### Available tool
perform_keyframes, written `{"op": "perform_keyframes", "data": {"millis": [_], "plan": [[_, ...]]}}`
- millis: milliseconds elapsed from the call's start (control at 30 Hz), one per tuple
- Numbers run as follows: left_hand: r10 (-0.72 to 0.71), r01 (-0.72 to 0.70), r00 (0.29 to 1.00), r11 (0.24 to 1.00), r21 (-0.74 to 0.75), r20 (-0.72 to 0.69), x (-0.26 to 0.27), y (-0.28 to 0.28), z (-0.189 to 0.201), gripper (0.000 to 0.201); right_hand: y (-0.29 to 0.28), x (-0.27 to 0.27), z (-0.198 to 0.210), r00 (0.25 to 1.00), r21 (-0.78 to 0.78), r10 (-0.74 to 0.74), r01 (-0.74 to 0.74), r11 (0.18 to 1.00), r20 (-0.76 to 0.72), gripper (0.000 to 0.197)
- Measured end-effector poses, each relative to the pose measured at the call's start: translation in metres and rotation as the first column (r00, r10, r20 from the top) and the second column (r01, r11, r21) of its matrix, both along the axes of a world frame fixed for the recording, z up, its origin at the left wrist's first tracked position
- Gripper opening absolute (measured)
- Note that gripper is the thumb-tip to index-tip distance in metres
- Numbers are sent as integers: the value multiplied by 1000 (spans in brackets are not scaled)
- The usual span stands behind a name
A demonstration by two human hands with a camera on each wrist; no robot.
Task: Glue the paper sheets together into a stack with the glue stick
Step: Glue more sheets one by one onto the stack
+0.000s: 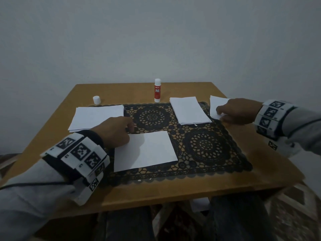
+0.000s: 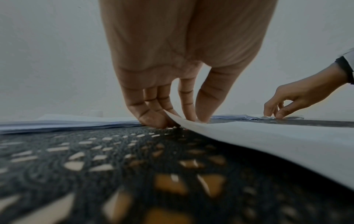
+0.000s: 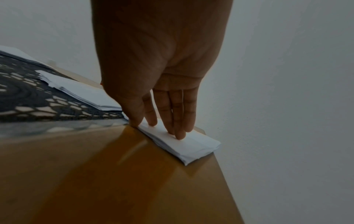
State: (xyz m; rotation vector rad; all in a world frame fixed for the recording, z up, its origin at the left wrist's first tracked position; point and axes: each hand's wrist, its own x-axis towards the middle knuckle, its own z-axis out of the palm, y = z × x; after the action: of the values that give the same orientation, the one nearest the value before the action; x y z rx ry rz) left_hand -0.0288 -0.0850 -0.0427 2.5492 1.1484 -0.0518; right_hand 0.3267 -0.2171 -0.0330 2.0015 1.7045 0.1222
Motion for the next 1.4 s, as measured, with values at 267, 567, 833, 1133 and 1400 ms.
{"op": "perform_keyframes", "data": {"millis": [267, 567, 833, 1133, 1400], "plan": [[-3, 3, 1000, 1000, -6, -1, 0, -2, 1, 21, 3, -3, -13, 992, 76, 57, -66, 995, 116, 27], [-11, 12, 1000, 1000, -27, 18, 0, 1, 0, 20, 2, 1, -11, 997, 174, 59, -66, 982, 50, 21], [0, 1, 1000, 1000, -31, 30, 0, 1, 0, 20, 9, 6, -3, 983, 287, -9, 62, 956, -182, 27], [11, -10, 1000, 1000, -22, 20, 0, 2, -1, 21, 10, 6, -2, 959, 326, -16, 112, 939, -283, 50], [25, -23, 998, 999, -23, 65, 0, 3, -2, 14, 9, -21, 27, 984, 571, 108, -7, 821, -144, 36]]}}
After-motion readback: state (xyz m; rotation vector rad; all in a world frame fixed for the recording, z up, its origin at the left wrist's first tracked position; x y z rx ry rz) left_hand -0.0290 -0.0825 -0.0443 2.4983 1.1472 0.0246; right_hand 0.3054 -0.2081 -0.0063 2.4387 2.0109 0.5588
